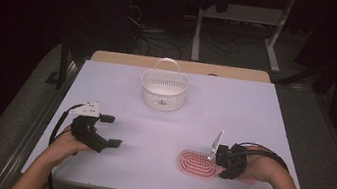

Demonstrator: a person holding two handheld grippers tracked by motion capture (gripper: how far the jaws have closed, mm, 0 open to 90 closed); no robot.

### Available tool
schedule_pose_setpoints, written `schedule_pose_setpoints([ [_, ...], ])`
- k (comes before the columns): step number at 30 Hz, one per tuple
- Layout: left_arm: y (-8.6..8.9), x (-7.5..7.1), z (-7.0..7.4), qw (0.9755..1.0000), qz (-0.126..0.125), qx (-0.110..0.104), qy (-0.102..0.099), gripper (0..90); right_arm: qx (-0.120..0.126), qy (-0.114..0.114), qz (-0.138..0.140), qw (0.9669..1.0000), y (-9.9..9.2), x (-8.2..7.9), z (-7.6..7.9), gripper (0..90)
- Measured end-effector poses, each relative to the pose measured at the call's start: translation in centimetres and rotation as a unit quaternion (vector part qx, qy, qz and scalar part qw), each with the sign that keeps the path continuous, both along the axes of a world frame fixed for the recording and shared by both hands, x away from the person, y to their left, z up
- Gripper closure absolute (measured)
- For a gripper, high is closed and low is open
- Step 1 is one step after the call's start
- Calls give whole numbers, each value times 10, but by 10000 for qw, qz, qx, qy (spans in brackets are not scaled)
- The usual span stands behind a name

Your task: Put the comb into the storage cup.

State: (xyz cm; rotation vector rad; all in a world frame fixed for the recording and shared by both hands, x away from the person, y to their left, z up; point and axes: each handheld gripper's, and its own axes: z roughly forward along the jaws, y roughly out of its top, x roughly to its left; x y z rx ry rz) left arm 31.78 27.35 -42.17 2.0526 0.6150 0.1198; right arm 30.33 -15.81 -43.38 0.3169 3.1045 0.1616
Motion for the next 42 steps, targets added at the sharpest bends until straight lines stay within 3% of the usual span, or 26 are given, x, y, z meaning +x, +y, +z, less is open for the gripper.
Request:
schedule_pose_setpoints([
  [12,0,0,0,10000,3,-5,3,0,427,-42,-216,9988,-6,3,3,686],
  [24,0,0,0,10000,2,-1,1,0,941,-130,-483,9943,-16,5,10,686],
  [33,0,0,0,10000,-1,-3,5,0,1653,-426,-756,9824,-24,11,22,686],
  [42,0,0,0,10000,1,-14,4,0,2093,-567,-968,9714,-25,15,29,685],
])
